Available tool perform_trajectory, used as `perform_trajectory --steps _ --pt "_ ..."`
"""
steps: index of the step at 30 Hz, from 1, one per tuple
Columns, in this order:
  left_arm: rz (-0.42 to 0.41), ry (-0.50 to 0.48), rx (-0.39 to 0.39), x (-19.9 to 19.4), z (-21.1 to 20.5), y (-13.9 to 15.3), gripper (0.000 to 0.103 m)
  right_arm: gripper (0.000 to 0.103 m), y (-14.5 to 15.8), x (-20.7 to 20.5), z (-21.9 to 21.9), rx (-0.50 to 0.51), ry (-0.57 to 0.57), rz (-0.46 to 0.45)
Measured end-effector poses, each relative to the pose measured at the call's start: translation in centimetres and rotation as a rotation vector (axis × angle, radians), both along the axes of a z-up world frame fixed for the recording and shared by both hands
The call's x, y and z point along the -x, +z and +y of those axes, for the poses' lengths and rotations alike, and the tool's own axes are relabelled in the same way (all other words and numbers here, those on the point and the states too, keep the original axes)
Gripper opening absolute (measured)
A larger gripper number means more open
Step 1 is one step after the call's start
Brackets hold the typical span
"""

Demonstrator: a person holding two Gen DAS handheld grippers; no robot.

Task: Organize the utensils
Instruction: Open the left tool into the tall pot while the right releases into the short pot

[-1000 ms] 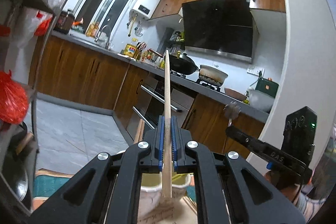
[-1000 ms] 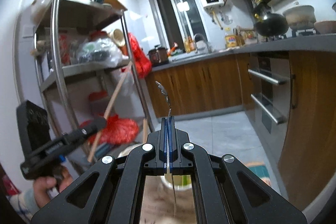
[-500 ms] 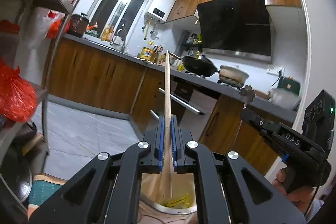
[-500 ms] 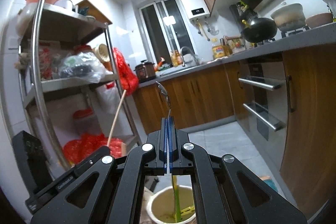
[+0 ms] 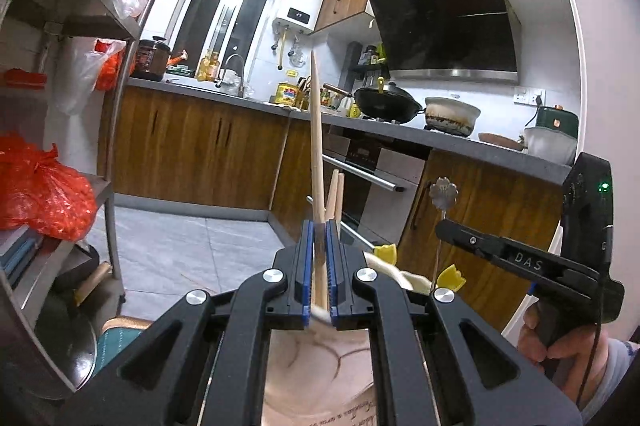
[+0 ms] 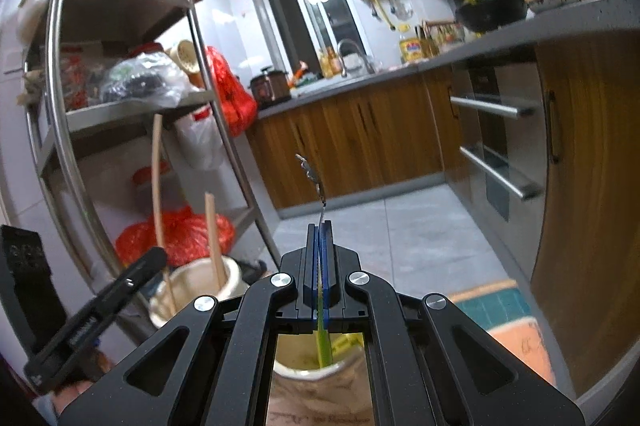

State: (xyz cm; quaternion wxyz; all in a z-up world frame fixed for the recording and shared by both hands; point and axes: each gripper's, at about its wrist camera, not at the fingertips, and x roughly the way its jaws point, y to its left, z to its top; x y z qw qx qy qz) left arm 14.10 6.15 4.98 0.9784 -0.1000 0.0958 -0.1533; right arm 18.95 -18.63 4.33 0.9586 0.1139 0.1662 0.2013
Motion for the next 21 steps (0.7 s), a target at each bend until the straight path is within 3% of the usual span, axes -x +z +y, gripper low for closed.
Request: perform_trajectory --steps 6,17,21 --pt "-0.023 -0.005 -0.047 0.6 -0.5 -0.1 0.006 0.002 -1.1 -0.3 0.6 0.027 -0.004 0.058" --pt "-0.043 0.016 -0.036 1.1 -0.1 -0.1 0.007 0.003 -1.2 -0.3 1.5 0.075 -0.010 0.079" --pt "-0.043 0.014 -0.046 1.2 -0.3 0.0 0.007 0.015 -0.7 0.0 1.2 0.068 -0.021 0.073"
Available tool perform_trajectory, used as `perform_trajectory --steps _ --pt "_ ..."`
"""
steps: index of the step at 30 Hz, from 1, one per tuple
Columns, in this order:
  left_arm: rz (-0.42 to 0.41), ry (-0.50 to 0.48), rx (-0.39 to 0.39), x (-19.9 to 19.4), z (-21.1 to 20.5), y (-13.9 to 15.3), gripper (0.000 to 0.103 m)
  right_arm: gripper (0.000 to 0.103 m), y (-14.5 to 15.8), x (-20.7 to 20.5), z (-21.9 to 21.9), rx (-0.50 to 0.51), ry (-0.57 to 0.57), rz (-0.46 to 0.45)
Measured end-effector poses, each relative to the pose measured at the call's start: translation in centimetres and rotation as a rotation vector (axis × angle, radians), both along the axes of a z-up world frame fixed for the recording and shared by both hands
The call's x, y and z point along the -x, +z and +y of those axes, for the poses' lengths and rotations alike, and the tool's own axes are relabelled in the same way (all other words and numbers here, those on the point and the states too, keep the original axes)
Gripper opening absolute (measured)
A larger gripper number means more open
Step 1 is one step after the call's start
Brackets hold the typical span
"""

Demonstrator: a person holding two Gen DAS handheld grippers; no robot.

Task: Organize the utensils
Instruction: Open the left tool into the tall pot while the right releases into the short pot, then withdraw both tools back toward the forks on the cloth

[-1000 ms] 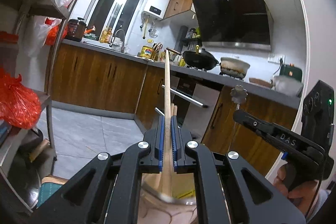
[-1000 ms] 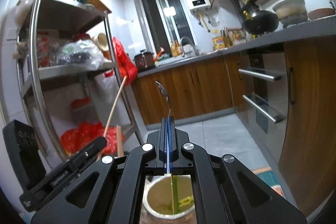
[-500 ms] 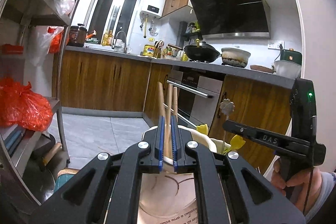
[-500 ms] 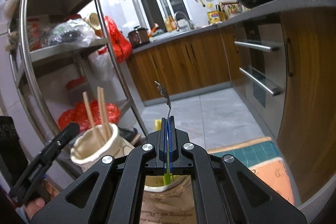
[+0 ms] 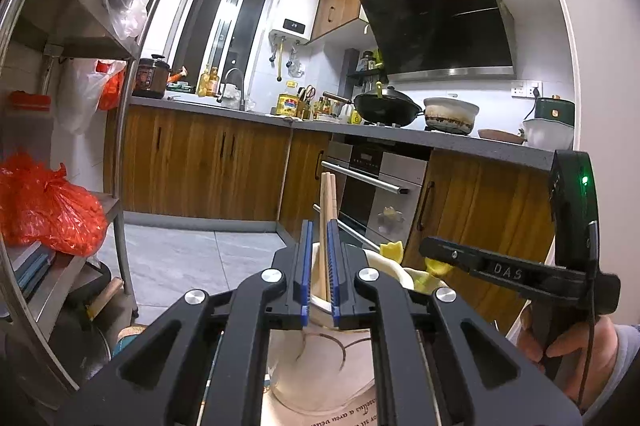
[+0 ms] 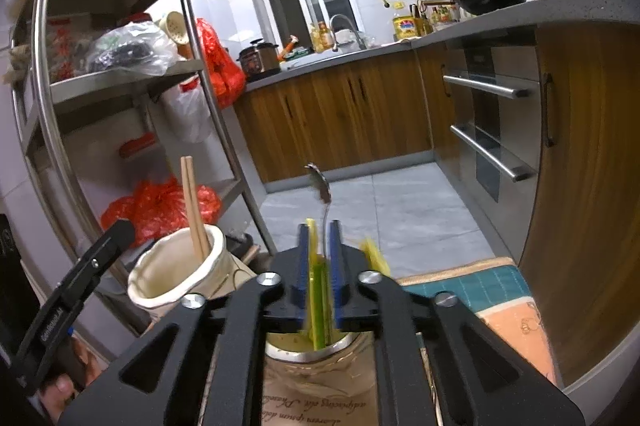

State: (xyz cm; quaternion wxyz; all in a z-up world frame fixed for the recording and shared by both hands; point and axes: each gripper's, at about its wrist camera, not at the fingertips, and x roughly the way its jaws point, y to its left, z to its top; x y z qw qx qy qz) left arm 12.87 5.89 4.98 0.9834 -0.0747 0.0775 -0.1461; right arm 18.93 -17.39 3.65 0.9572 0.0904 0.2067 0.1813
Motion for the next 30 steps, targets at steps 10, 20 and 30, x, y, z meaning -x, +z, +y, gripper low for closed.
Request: perform_trajectory --steps 10,20,30 --pt "0.121 0.046 -0.046 1.3 -0.1 0.9 0.008 0.016 2.2 4.3 -2.0 0.036 -0.020 -0.014" --pt "0.189 0.056 -0.085 5.0 -0.6 0.3 0.032 0.035 2.4 9.1 -5.3 0.058 -0.047 -0.017" --pt "0.224 0.061 -0.150 8.1 -2.3 -1.4 0.085 0.081 0.7 10.6 -10.2 0.075 -0.152 0.068"
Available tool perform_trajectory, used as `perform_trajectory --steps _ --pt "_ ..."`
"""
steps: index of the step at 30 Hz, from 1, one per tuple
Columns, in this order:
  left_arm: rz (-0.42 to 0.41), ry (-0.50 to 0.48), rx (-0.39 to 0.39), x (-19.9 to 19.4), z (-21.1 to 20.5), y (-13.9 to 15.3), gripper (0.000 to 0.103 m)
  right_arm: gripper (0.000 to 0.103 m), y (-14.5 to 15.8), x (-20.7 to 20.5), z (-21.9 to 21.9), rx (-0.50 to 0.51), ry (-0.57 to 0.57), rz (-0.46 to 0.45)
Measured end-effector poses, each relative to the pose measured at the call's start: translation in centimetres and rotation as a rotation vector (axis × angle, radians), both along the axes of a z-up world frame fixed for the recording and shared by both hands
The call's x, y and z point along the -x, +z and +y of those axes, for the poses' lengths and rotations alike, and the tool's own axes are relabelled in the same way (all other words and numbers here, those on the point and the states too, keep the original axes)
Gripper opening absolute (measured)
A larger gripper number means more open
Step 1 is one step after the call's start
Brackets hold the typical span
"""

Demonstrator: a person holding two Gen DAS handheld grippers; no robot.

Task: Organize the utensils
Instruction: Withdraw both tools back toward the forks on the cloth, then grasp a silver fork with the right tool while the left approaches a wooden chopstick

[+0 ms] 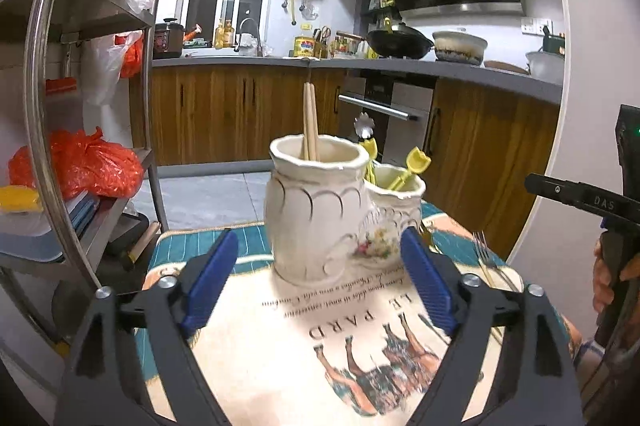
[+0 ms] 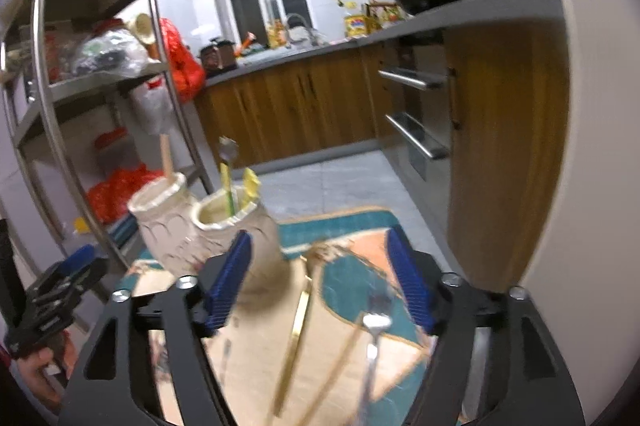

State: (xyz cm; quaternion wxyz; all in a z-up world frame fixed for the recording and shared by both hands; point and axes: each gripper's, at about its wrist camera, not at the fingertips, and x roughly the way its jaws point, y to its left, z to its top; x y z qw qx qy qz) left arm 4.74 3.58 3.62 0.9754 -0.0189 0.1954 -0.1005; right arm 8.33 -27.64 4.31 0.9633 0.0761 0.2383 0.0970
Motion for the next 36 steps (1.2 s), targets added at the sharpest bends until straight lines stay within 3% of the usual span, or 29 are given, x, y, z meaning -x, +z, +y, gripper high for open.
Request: perform_trajectory --steps 8,20,23,27,30,33,36 --pt "0.058 0.011 -0.026 0.4 -0.3 -1.4 0.097 0.089 -2.8 0.1 -0.9 0.122 -0.044 0.093" --pt "0.096 0.019 -0.065 -0.2 -0.9 -1.8 0.097 0.091 -7.3 -1.0 -0.5 0.279 -0.027 0.240" --pt "0.102 0.016 -0.077 -0.3 -1.1 -1.9 0.097 0.082 -7.7 -1.4 -0.6 0.270 -0.014 0.268" --pt "0.105 0.017 -0.073 -0.2 -1.1 -1.9 0.097 0.053 -8.3 -1.7 -0.3 0.267 0.007 0.294" --pt "0.105 0.016 -0.081 -0.2 -1.2 -1.9 0.097 0.038 -8.6 -1.8 0.2 0.270 0.039 0.308" --pt "0.105 0.011 -0.088 -0.2 -1.4 -2.0 0.097 0.027 -8.9 -1.9 0.8 0.283 0.058 0.322" --pt "0.102 0.012 -0.091 -0.1 -1.5 -2.0 0.097 0.024 -8.9 -2.2 1.1 0.288 0.062 0.330"
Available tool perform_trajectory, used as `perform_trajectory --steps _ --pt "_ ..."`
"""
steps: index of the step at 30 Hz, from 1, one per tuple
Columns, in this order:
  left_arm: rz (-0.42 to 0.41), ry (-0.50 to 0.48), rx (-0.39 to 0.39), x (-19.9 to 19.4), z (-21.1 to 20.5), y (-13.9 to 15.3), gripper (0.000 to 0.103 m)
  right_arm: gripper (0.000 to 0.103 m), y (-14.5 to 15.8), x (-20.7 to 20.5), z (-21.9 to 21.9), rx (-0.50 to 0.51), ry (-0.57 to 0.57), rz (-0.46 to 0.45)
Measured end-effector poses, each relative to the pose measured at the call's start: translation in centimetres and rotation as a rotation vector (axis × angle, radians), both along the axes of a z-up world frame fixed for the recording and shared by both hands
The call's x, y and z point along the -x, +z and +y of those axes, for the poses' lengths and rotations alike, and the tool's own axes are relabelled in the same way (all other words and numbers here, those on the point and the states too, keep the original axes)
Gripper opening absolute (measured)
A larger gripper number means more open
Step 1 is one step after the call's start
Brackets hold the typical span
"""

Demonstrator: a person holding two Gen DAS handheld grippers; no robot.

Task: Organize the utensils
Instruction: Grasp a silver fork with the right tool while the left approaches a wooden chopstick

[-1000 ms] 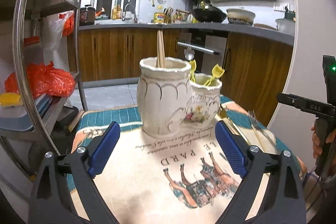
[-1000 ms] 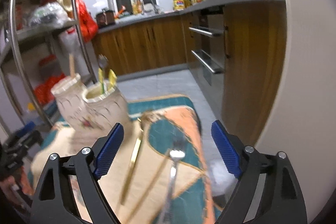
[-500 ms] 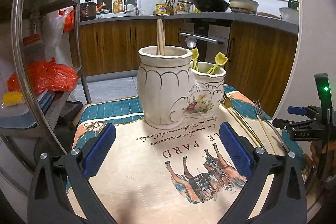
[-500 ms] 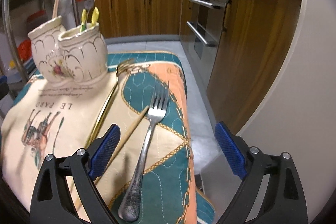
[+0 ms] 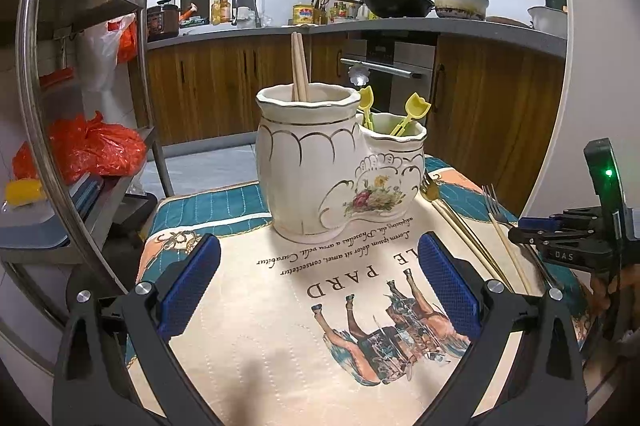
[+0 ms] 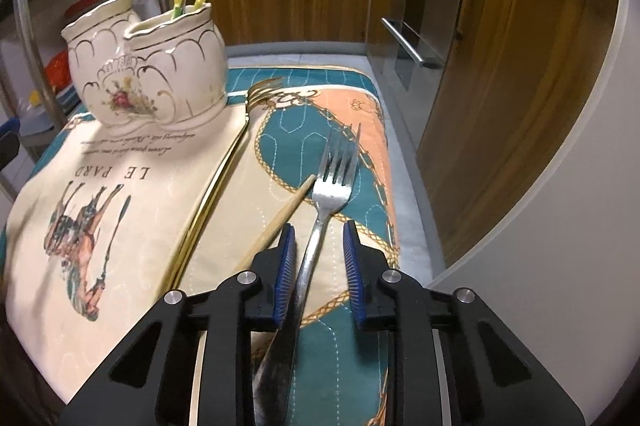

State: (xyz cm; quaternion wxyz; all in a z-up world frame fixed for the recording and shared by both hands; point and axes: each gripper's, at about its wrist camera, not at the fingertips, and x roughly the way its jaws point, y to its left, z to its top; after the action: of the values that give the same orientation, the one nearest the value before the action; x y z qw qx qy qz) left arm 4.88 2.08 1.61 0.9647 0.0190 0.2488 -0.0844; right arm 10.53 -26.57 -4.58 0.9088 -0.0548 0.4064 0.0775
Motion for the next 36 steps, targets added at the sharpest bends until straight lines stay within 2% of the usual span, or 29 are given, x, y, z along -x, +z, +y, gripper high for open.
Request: perform_trajectory --steps 5,8,11,14,18,24,27,31,33,35,36 --pt "0.001 -0.025 0.019 0.1 -0.9 0.1 0.097 0.014 -0.1 -0.4 -0.3 -0.031 -0.006 0.006" --pt "0.007 -0.052 0.005 0.1 -2.4 0.4 0.097 0.009 -0.1 -0.5 -0.7 -0.059 -0.003 0.007" --pt "0.050 -0.086 0.035 -0.6 -4.3 0.4 0.097 0.006 -0.2 -0.5 -1.3 -0.088 -0.007 -0.002" --pt "0.120 -0.109 0.051 -1.6 -6.3 -0.1 0.097 0.006 0.0 -0.2 -2.0 -0.124 -0.006 -0.015" --pt "0.171 -0.143 0.045 -2.2 -8.9 -0.8 0.097 0.006 0.3 0.2 -2.8 -0.161 0.003 -0.033" --pt "0.252 -0.257 0.031 -2.1 -12.9 -2.2 0.095 0.006 0.8 0.9 -3.6 -0.230 0.025 -0.060" --pt "0.291 -0.309 0.018 -2.2 -14.7 -2.7 0.079 0.006 1.3 1.5 -3.8 -0.257 0.045 -0.084" --pt "0.329 -0.360 -0.004 -2.6 -16.5 -3.1 0.064 0.006 1.9 2.1 -3.9 -0.266 0.058 -0.111" --pt "0.353 -0.378 -0.005 -2.8 -17.2 -3.3 0.052 0.006 2.1 2.2 -4.3 -0.279 0.060 -0.119" --pt "0.370 -0.398 -0.006 -2.9 -17.7 -3.5 0.051 0.006 2.3 2.4 -4.6 -0.293 0.064 -0.126" --pt "0.371 -0.413 -0.012 -2.7 -18.1 -3.6 0.047 0.006 2.4 2.4 -4.7 -0.297 0.065 -0.128"
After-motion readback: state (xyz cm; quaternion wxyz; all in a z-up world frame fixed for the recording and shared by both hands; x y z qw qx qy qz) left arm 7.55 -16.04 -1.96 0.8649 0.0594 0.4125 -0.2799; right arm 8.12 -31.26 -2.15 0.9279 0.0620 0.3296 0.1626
